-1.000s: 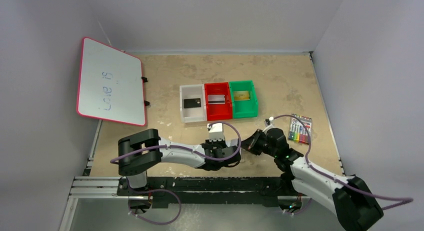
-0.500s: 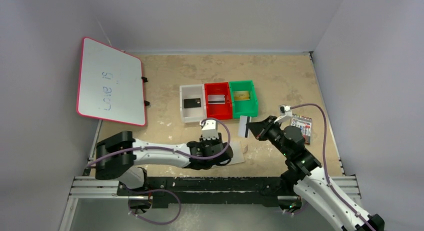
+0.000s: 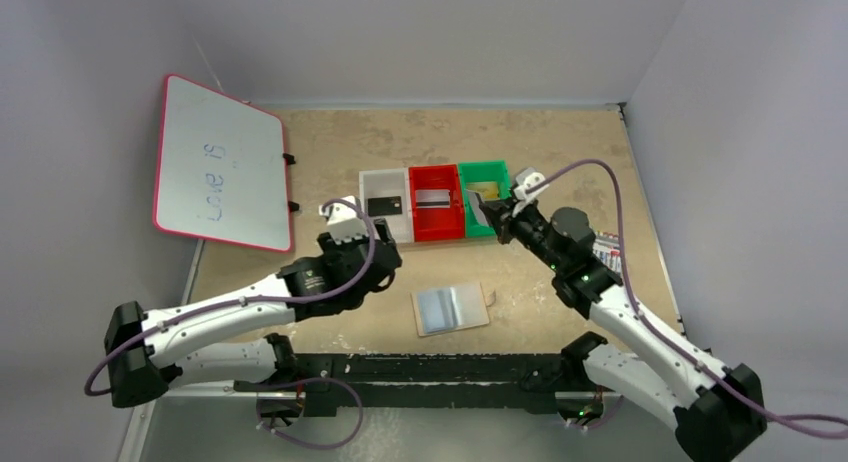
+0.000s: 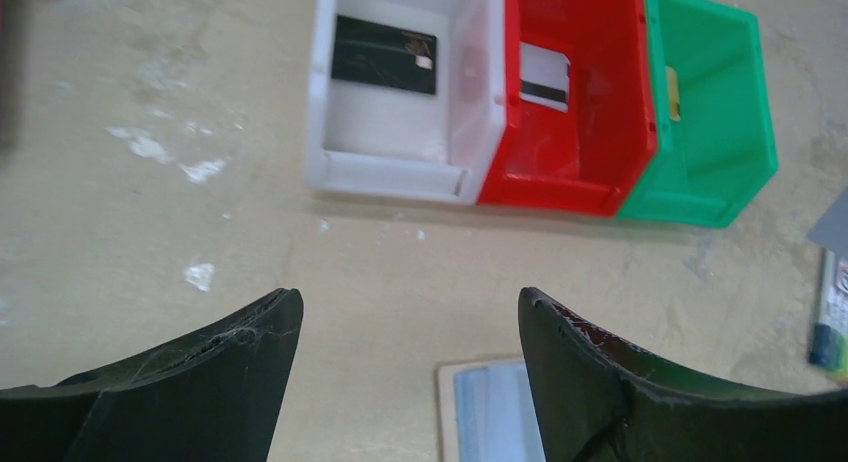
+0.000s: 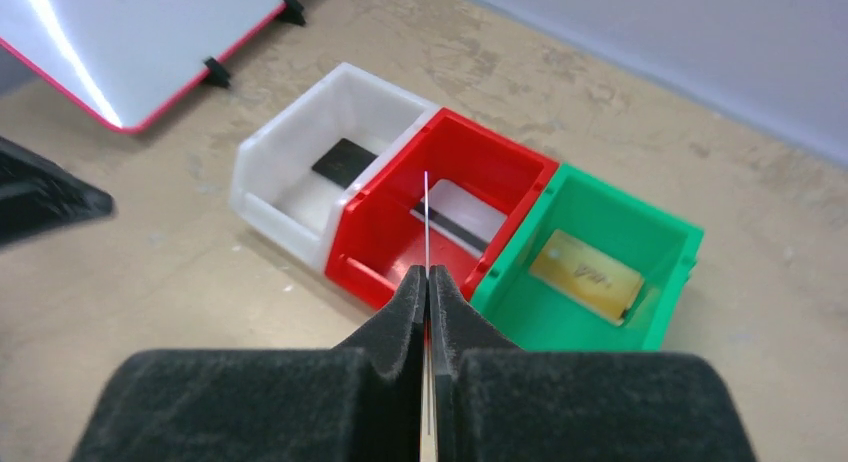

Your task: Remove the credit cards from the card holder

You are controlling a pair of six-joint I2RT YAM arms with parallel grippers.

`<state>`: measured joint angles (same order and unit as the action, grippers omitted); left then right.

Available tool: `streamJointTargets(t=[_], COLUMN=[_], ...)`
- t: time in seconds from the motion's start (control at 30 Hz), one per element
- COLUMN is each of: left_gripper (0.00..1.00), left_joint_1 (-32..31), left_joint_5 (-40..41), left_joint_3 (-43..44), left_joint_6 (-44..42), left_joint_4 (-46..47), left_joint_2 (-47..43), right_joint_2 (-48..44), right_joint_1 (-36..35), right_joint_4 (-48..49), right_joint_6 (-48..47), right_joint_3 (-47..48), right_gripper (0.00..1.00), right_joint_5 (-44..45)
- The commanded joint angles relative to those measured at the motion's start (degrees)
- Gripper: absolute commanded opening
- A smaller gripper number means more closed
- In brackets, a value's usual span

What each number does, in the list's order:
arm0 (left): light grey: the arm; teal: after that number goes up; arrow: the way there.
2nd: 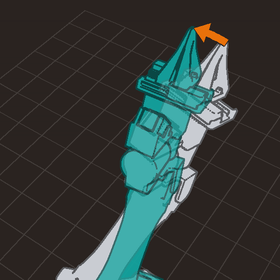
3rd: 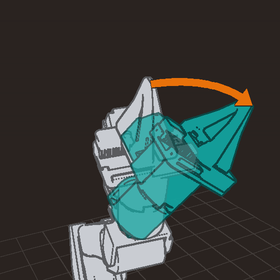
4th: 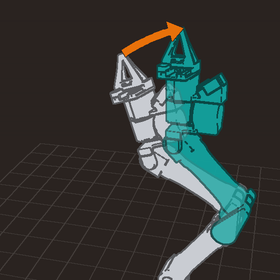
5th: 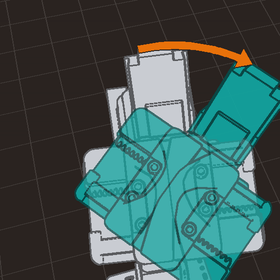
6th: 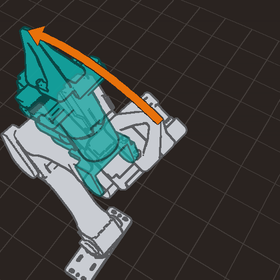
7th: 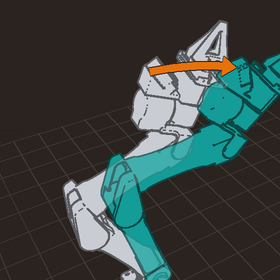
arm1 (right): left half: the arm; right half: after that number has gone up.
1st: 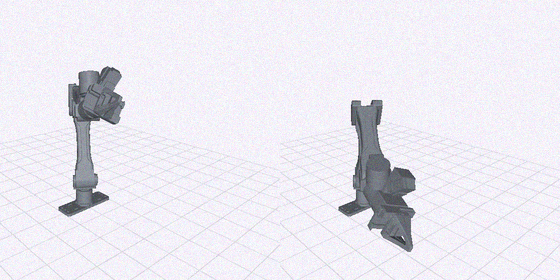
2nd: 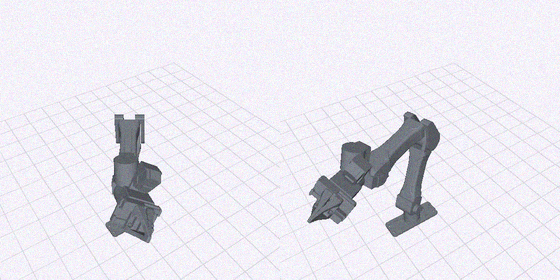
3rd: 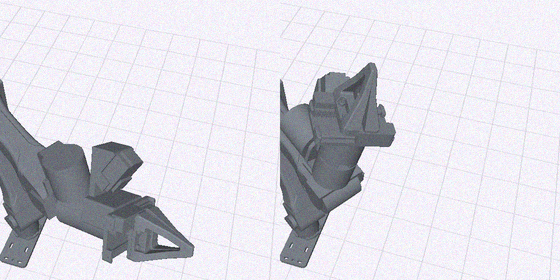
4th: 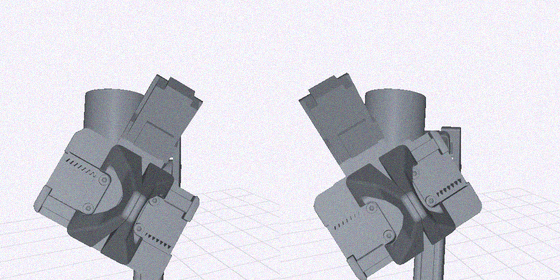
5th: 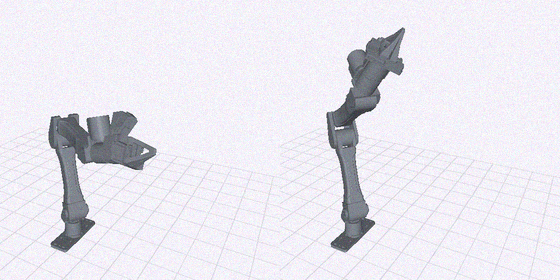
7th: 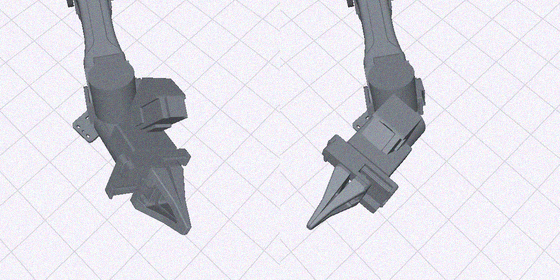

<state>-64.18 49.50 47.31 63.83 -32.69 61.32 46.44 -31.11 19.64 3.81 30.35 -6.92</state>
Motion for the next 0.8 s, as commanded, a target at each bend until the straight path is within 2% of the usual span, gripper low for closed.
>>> streamJointTargets(t=[0.0, 0.13, 0.2, 0.33, 0.47, 0.77], left_gripper=[0.8, 0.81, 0.81, 0.81, 0.82, 0.84], left_joint_1=[5.9, 13.5, 14.3, 14.3, 14.3, 14.3], left_joint_5=[4.9, 5.7, 8.2, 12.5, 11.9, 14.5], left_joint_3=[3.7, 5.4, 5.6, 2.1, 1.1, 1.6], left_joint_6=[-8.8, -13.2, -14.2, -14.3, -14.8, -16.7], left_joint_4=[-8.2, -12.4, -14.1, -13.7, -12.3, -14.3], left_joint_2=[-3.7, -5.3, -6.4, -10.0, -12.3, -11.0], right_joint_2=[5.9, 10.8, 14.1, 20.1, 27.1, 40.5], right_joint_1=[-0.6, -2.8, -3.4, -3.9, -4.1, -4.7], right_joint_4=[4.5, 4.0, 2.1, 3.1, 3.3, -0.9], right_joint_6=[-18.2, -32.6, -36.2, -39.9, -42.0, -47.0], right_joint_3=[6.0, 8.6, 11.1, 14.4, 17.6, 27.3], right_gripper=[0.0, 0.0, 0.0, 0.0, 0.0, 0.0], right_joint_5=[-3.6, -5.0, -4.7, -6.9, -7.1, -7.1])
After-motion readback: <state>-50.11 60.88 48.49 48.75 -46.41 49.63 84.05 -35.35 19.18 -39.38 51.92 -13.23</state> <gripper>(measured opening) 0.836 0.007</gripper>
